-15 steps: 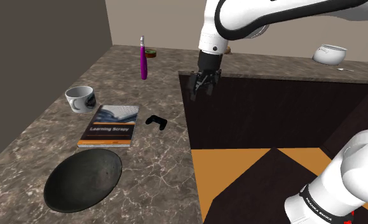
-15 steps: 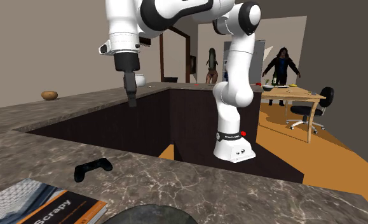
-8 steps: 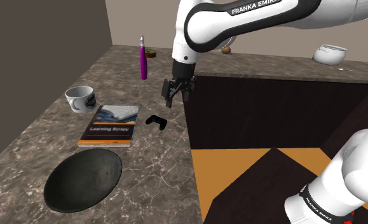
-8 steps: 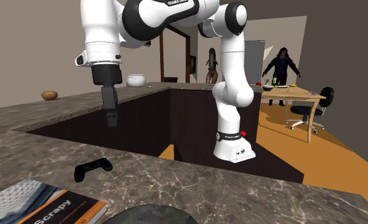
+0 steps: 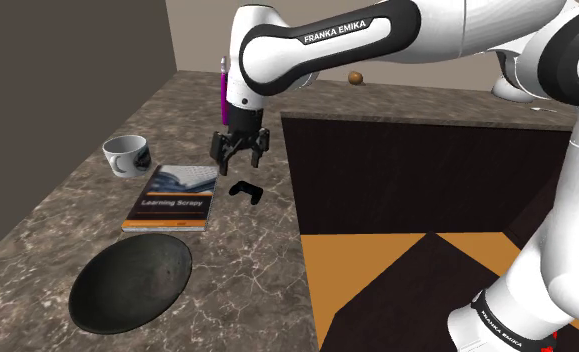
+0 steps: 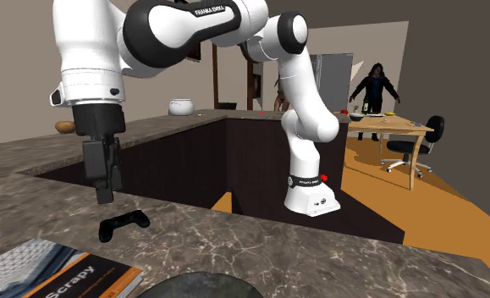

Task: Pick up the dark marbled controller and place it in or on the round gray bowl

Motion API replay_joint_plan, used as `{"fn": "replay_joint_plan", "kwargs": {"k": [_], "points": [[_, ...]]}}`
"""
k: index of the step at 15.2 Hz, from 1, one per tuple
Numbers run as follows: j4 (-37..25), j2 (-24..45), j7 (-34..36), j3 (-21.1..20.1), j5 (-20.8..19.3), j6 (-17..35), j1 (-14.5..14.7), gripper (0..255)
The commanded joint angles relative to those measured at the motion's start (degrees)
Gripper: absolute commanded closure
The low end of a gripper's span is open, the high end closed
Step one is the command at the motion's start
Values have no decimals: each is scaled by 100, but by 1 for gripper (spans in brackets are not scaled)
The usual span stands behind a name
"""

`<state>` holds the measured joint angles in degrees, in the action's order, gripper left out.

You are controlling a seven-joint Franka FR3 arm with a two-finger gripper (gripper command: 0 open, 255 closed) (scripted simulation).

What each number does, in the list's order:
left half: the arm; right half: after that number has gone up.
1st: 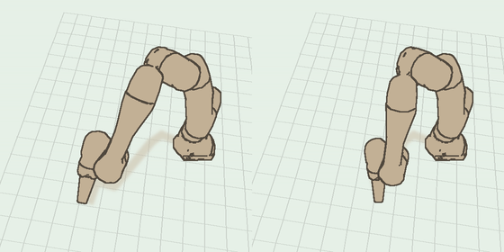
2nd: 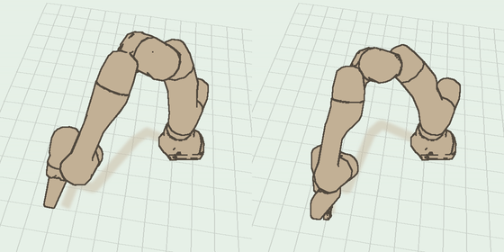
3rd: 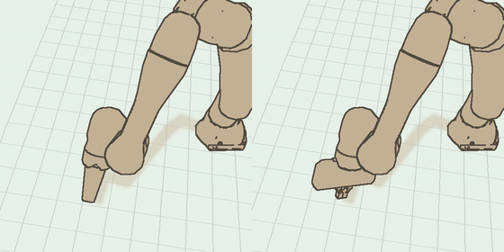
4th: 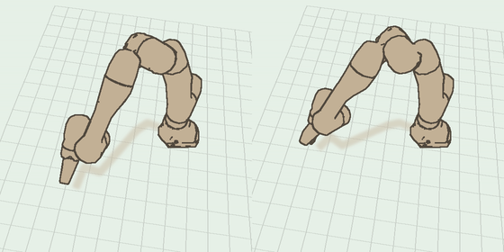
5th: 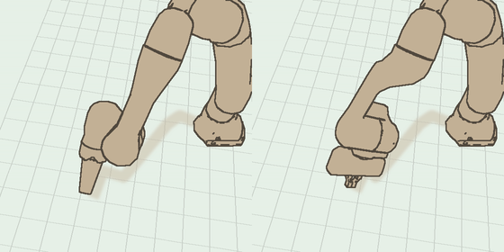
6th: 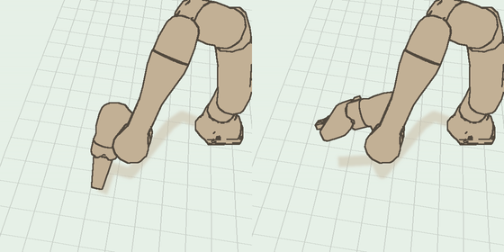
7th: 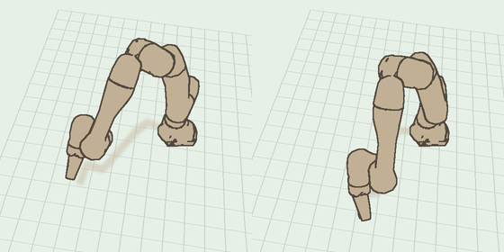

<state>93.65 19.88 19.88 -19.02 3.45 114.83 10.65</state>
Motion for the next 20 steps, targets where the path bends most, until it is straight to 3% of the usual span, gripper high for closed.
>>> {"fn": "replay_joint_plan", "kwargs": {"k": [1,8,15,16,20], "points": [[-230,285,51,8,-68,65,69,0],[21,465,78,20,-114,494,127,0],[19,466,78,20,-115,493,127,0],[19,466,78,20,-115,493,127,255],[42,434,76,17,-106,485,121,255]]}}
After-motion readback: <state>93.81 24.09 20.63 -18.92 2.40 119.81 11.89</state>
